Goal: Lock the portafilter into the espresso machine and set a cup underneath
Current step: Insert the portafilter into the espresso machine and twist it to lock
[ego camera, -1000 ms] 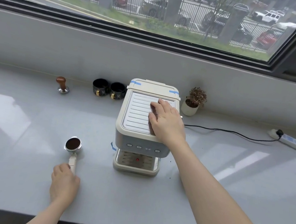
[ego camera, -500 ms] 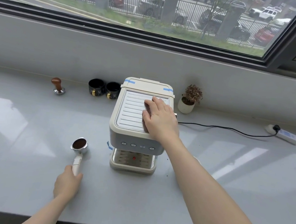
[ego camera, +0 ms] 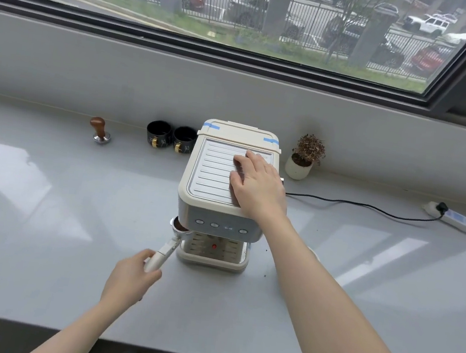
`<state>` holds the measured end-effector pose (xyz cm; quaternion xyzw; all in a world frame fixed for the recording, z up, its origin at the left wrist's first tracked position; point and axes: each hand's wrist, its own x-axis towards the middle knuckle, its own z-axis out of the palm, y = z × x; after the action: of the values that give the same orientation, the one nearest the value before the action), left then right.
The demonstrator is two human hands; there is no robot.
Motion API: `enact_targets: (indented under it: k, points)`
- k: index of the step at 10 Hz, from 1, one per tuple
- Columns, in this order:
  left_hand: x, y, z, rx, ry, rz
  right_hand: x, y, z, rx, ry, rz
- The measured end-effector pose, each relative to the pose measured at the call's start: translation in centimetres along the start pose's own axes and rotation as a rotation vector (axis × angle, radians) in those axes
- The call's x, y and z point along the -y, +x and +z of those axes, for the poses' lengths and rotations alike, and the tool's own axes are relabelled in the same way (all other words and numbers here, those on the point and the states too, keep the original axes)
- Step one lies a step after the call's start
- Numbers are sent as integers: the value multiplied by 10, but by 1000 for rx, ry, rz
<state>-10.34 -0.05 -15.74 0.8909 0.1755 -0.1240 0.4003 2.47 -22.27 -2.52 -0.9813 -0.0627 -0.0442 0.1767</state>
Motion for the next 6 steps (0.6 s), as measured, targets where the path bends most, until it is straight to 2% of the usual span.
enact_targets:
  k: [6]
  points:
    - [-41,25,-14,71,116,148,1,-1,0,-4,-4,-2]
